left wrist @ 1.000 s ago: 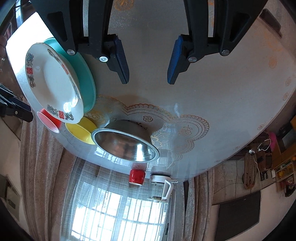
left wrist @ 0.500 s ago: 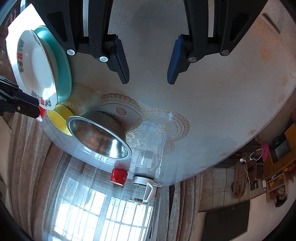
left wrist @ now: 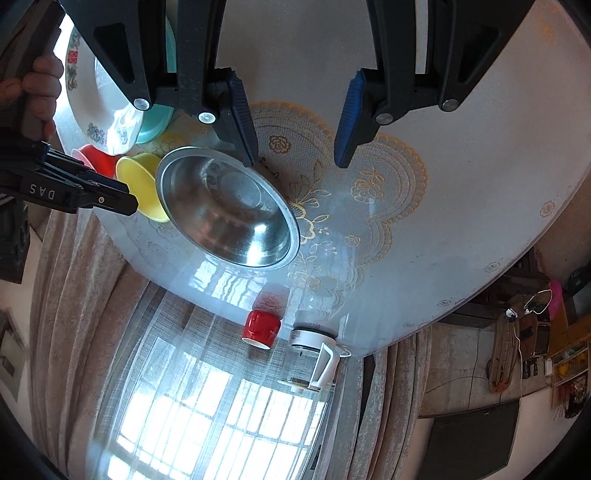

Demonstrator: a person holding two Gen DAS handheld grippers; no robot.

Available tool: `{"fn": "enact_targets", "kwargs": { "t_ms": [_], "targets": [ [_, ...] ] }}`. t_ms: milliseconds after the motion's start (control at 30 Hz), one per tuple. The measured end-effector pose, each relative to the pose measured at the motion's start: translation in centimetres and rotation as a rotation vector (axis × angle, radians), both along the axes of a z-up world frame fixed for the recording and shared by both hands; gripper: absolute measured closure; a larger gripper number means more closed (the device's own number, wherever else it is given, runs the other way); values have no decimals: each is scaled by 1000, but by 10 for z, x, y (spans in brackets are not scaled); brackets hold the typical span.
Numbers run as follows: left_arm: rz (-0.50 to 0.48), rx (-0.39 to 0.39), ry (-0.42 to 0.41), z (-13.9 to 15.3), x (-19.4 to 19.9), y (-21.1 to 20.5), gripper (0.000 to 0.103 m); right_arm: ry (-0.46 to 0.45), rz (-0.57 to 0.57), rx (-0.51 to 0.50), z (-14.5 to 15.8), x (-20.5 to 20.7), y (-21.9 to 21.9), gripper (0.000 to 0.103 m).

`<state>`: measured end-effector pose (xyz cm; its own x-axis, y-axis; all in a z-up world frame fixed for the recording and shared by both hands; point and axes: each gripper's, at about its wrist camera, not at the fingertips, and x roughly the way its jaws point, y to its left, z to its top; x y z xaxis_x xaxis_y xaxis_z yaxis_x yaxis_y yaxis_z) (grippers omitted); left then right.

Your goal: Organize plates and bowls

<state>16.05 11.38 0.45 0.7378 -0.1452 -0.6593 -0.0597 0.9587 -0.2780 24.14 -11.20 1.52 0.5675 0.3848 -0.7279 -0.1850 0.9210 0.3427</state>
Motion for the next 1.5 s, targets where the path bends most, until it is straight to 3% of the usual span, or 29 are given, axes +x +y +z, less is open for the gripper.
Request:
{"fn": "enact_targets", "kwargs": {
  "t_ms": [433, 500, 567, 667, 767, 967, 1300, 1500],
  "targets": [
    [11, -61, 80, -18, 48, -5, 59, 46, 8, -202, -23, 94, 25, 73],
    [15, -62, 96, -19, 54, -6, 53, 57, 22, -224, -30, 102, 29, 73],
    [18, -56, 120, -23, 61, -8, 56, 61, 40, -248, -35, 105, 34, 73],
    [-20, -44, 100, -23, 63, -15, 79, 70, 46, -264, -39, 107, 38, 75],
    [-1, 5, 82, -23, 59, -17, 79, 76, 54, -257, -39, 105, 39, 79],
    [11, 5, 77, -19, 40, -1, 79, 86, 93, -198, -36, 86, 41, 82],
    [25, 47, 54, -6, -15, 21, 79, 81, 162, -110, -23, 28, 55, 82],
    [38, 45, 45, -8, -50, 37, 78, 65, 216, -109, -18, -15, 69, 81]
  ]
}}
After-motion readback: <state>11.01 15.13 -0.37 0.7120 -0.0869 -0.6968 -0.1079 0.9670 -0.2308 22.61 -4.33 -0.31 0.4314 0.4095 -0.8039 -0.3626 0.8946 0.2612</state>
